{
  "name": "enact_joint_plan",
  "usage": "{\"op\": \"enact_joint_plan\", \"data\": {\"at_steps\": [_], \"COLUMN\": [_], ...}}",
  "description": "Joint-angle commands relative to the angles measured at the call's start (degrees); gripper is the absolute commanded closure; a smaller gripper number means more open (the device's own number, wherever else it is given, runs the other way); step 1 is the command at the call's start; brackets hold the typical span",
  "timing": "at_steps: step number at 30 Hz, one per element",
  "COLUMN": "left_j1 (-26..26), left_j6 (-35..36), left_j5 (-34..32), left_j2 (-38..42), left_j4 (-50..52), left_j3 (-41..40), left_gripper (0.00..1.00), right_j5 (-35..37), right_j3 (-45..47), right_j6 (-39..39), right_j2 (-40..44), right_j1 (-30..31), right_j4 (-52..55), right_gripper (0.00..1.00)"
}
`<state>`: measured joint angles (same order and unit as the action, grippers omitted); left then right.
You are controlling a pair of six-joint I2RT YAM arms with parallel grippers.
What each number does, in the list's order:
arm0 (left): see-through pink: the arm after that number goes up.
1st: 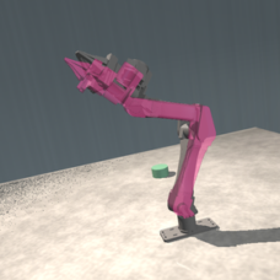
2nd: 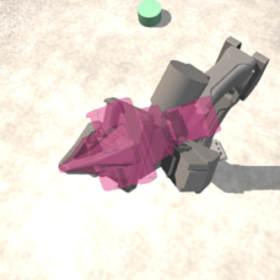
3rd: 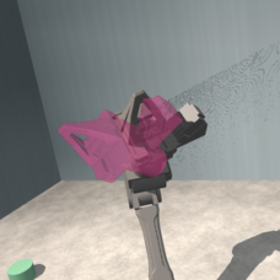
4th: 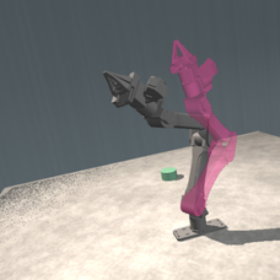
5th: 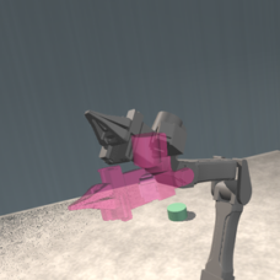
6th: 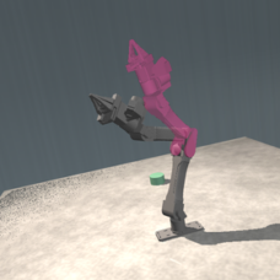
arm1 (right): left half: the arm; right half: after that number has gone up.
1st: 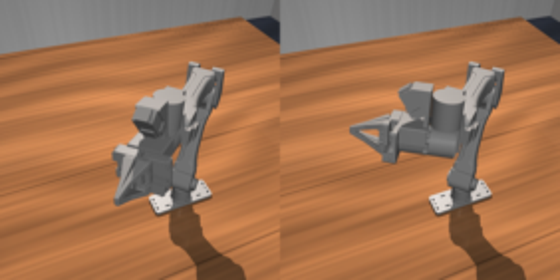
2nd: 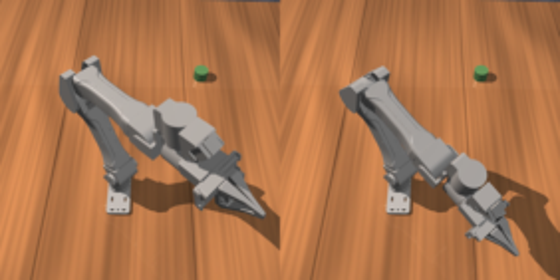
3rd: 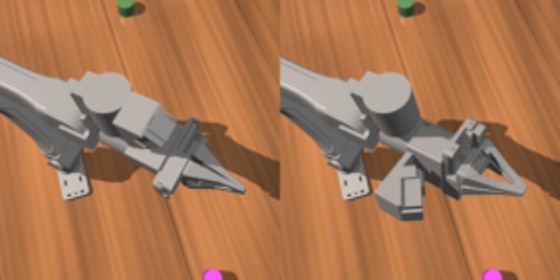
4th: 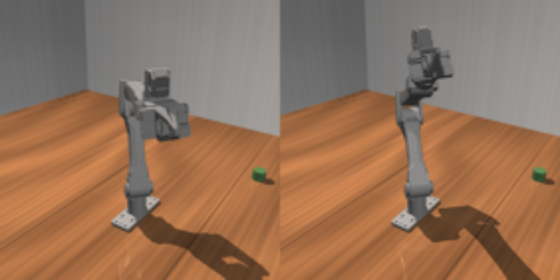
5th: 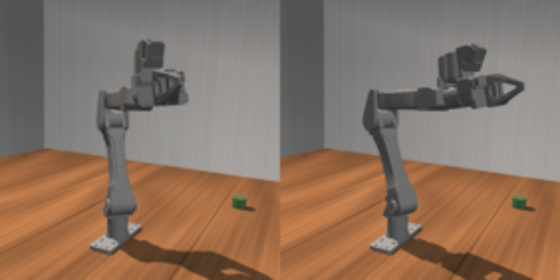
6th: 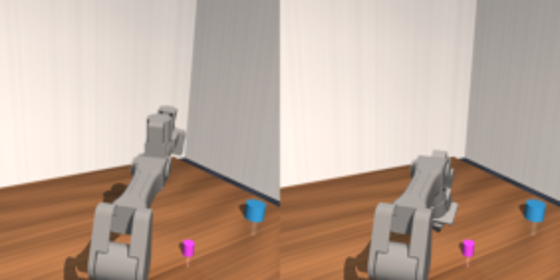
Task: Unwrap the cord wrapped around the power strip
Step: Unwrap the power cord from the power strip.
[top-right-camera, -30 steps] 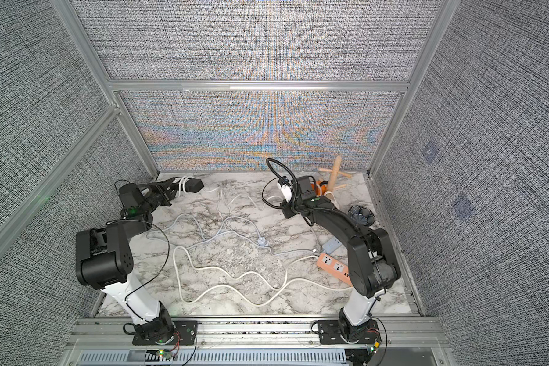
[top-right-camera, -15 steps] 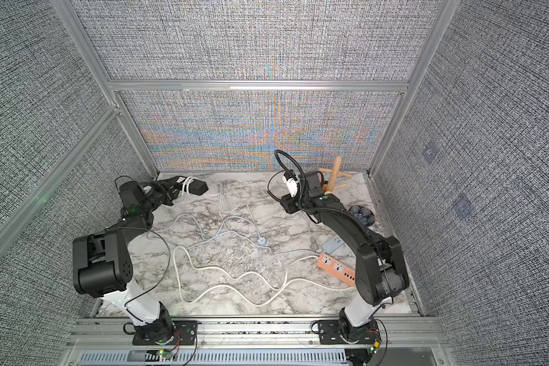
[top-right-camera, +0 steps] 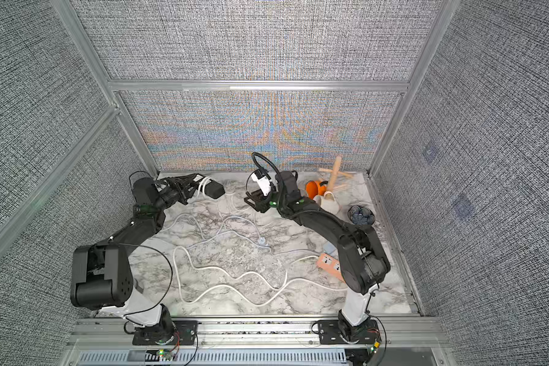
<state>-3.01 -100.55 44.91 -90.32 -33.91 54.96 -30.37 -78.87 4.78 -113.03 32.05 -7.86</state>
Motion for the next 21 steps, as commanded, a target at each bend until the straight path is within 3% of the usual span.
{"op": "enact_joint_plan", "data": {"at_steps": [1, 4, 11, 21], "left_j1": [0.03, 0.19, 1.25, 2.11], "left_j6": [3.31, 8.27, 7.83, 7.17], "left_j5": [-0.02, -0.35, 1.35, 1.80], "left_j2": [2.44, 4.32, 4.98, 4.62], "left_j4": [3.92, 10.70, 9.46, 7.93], "left_j3": [-0.38, 0.21, -0.26, -0.34], "left_gripper": [1.00, 1.00, 1.00, 1.00], "right_j5": [3.00, 1.17, -7.42, -6.60], "right_j3": [-3.88, -3.16, -3.41, -4.62], "right_j6": [-1.13, -0.62, 2.37, 3.30], "right_j2": [-2.58, -2.94, -6.43, -10.00], "right_j1": [1.96, 2.50, 3.39, 4.59], "right_j4": [-3.35, -6.89, -14.10, -14.91], "right_gripper": [0.50, 0.49, 0.50, 0.57]}}
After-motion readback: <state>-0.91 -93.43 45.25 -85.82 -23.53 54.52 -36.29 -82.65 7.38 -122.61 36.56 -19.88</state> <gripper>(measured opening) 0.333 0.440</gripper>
